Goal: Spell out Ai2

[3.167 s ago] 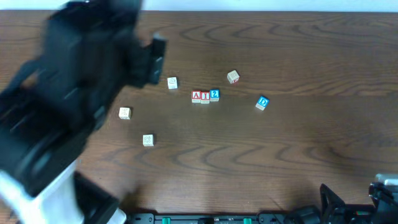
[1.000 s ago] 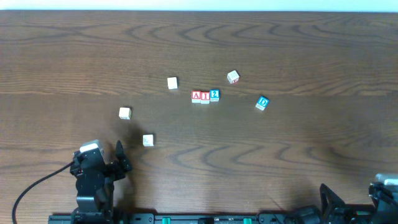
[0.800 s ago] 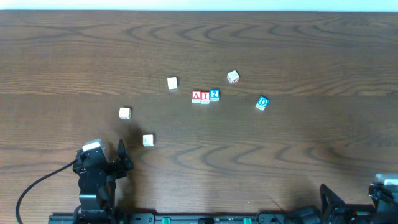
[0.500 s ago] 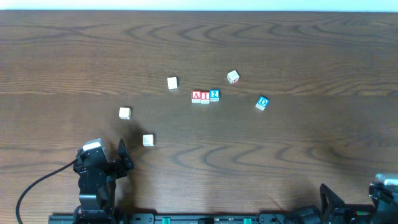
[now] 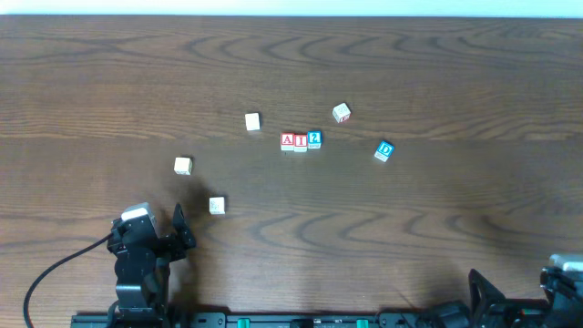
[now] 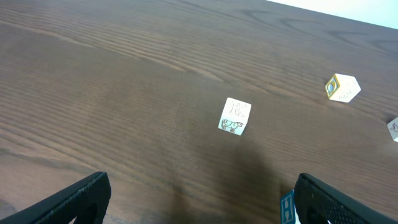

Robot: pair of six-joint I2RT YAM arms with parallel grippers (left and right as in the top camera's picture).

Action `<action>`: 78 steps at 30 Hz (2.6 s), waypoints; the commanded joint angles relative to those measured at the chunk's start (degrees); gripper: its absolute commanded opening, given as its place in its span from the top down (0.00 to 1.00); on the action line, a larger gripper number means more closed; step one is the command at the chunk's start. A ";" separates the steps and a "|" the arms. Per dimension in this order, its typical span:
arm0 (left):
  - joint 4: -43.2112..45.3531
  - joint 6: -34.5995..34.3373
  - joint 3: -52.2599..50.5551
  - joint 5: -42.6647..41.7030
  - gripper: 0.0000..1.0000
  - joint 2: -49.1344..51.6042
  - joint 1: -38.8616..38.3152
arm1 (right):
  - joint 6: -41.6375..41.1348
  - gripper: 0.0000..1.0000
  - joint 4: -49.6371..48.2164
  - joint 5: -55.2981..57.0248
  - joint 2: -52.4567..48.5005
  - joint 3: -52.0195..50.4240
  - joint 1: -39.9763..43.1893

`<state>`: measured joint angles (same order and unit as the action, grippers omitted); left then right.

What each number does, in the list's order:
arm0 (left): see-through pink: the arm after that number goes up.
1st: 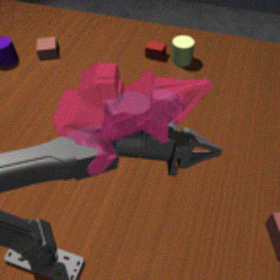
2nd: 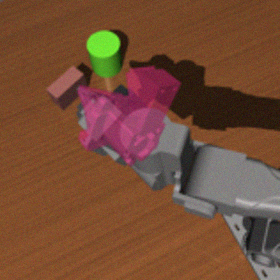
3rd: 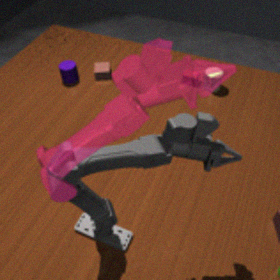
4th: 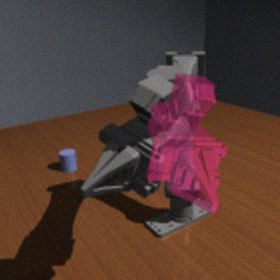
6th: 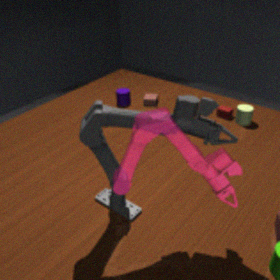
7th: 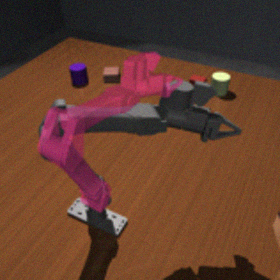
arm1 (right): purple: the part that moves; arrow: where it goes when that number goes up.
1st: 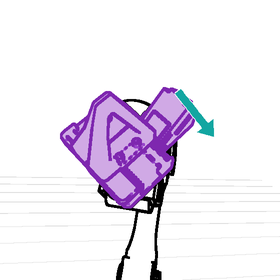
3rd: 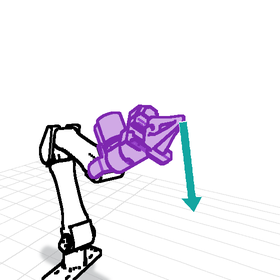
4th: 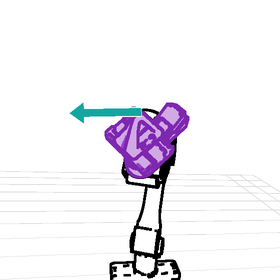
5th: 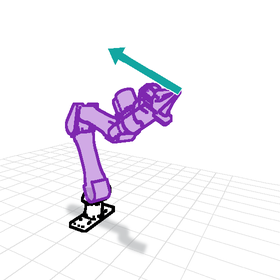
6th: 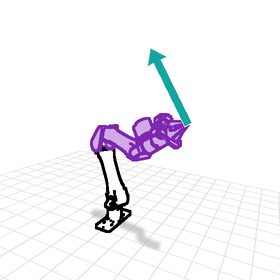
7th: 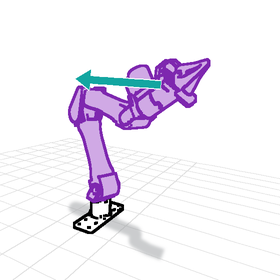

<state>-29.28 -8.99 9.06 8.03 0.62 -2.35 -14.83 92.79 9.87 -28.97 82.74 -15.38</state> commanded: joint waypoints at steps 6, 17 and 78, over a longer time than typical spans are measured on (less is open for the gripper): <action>0.26 0.42 -1.05 0.00 0.05 -0.31 0.20 | 0.11 0.01 0.07 0.17 0.13 0.00 -0.13; 0.26 0.42 -1.05 0.00 0.05 -0.31 0.20 | 4.31 0.01 -9.57 4.35 0.79 -3.89 1.14; 0.28 0.42 -1.05 0.00 0.05 -0.31 0.20 | 7.63 0.01 -44.57 -7.13 28.63 -71.95 12.68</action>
<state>-29.26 -8.99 9.06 7.86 0.62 -2.35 -7.16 48.10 3.36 -0.82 11.44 -3.18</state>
